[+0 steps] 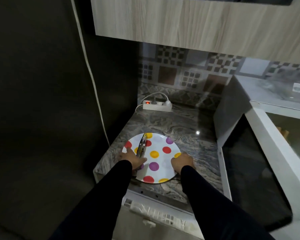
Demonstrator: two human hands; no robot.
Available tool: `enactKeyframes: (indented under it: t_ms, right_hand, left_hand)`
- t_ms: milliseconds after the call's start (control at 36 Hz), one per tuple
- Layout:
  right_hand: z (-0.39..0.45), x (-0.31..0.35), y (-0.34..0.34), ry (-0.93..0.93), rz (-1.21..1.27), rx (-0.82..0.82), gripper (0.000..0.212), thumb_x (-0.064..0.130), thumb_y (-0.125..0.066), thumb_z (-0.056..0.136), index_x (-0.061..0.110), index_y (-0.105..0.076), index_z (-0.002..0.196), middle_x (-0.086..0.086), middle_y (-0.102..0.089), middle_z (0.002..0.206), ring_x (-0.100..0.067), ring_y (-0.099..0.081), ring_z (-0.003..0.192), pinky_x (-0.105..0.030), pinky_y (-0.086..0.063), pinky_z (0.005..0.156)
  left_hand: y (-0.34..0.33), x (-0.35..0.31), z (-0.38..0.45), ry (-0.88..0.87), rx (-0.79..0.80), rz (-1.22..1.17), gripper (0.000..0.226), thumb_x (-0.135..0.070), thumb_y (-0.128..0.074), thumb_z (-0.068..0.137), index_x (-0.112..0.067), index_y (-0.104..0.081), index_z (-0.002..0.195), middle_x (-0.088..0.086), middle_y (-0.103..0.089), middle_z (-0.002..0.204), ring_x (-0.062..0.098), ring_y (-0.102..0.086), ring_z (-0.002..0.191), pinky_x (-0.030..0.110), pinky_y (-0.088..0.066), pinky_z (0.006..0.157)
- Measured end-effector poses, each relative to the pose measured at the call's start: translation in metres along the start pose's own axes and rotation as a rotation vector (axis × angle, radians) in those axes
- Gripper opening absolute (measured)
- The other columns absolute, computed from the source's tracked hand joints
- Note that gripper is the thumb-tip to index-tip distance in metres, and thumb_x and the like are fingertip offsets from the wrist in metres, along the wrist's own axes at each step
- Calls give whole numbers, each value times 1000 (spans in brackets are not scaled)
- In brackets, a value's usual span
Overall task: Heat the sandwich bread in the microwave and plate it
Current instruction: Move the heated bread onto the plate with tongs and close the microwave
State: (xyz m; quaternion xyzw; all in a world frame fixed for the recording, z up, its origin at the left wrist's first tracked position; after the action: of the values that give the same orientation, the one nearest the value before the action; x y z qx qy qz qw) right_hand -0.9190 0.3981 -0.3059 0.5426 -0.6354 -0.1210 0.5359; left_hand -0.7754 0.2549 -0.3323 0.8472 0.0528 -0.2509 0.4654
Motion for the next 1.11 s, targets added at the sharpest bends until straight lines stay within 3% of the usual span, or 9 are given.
enactKeyframes:
  t_ms: [139, 250, 361, 583, 694, 778, 889, 1000, 1111]
  right_hand:
    - [23, -1, -5, -40, 46, -15, 47, 21, -55, 88, 0, -46, 128, -22, -52, 132, -36, -55, 119, -38, -51, 93]
    - [32, -1, -6, -76, 88, -12, 44, 18, -55, 88, -3, -49, 125, -23, -52, 130, -37, -58, 114, -36, -52, 86]
    - [40, -7, -8, -91, 64, -10, 34, 14, -52, 92, -4, -57, 120, -21, -59, 125, -33, -62, 110, -33, -50, 77]
    - [48, -11, -9, -94, 49, -19, 32, 17, -50, 94, -4, -60, 116, -19, -64, 120, -33, -62, 111, -36, -53, 90]
    - [53, -12, -14, -133, 177, 3, 29, 14, -51, 92, -6, -65, 107, -22, -69, 106, -32, -67, 89, -38, -54, 69]
    - [55, -14, -15, -169, 274, 15, 31, 12, -50, 91, -4, -59, 116, -22, -66, 110, -30, -62, 78, -25, -43, 47]
    - [53, -12, -17, -175, 367, -9, 44, 11, -49, 90, -2, -45, 132, -25, -58, 127, -38, -61, 111, -32, -41, 69]
    - [42, -9, -17, -151, 411, -30, 53, 10, -46, 92, 2, -34, 143, -25, -54, 132, -35, -61, 100, -33, -40, 69]
    - [28, -8, -15, -123, 456, -63, 54, 10, -45, 92, 4, -32, 145, -22, -55, 128, -31, -56, 90, -33, -41, 70]
  left_hand:
    - [-9, -6, 18, 49, 1, 56, 107, -56, -66, 79, -10, -3, 153, 26, -5, 156, 40, -10, 145, 43, -22, 117]
    - [-11, -8, 33, 37, -29, 110, 88, -52, -71, 69, -13, -35, 140, 24, -28, 149, 41, -25, 139, 46, -31, 112]
    - [-9, -8, 36, 47, -20, 135, 80, -48, -69, 70, -13, -40, 135, 23, -33, 146, 42, -26, 137, 46, -36, 107]
    - [2, -5, 23, 75, -71, 27, 75, -48, -78, 67, -14, -45, 124, 21, -20, 148, 39, -16, 140, 40, -33, 106]
    - [5, -2, 22, 77, -86, -15, 81, -58, -77, 62, -14, -46, 123, 21, -31, 143, 37, -17, 139, 42, -29, 109]
    - [5, 3, 23, 81, -75, -24, 90, -68, -74, 54, -17, -48, 123, 17, -42, 138, 37, -29, 135, 44, -35, 109]
    - [6, 6, 17, 74, -77, 1, 102, -77, -67, 53, -20, -43, 134, 13, -40, 145, 38, -26, 139, 43, -30, 112]
    - [10, 11, 13, 65, -55, -25, 116, -80, -64, 41, -21, -39, 138, 11, -31, 152, 37, -24, 142, 49, -31, 111]
    - [33, 5, -18, 21, -114, 4, 92, -65, -70, 68, -18, -39, 140, 16, -23, 148, 36, -19, 138, 41, -38, 105]
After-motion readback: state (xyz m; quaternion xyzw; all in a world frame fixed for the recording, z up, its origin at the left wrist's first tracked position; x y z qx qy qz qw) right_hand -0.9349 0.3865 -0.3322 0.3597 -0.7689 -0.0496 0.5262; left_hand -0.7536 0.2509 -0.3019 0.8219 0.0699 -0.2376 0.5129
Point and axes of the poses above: each hand's wrist, its own z-axis towards the middle knuckle, its own y-axis out of the back of the hand, x = y × z, the point moved 3 cm from there along z, towards the middle knuckle
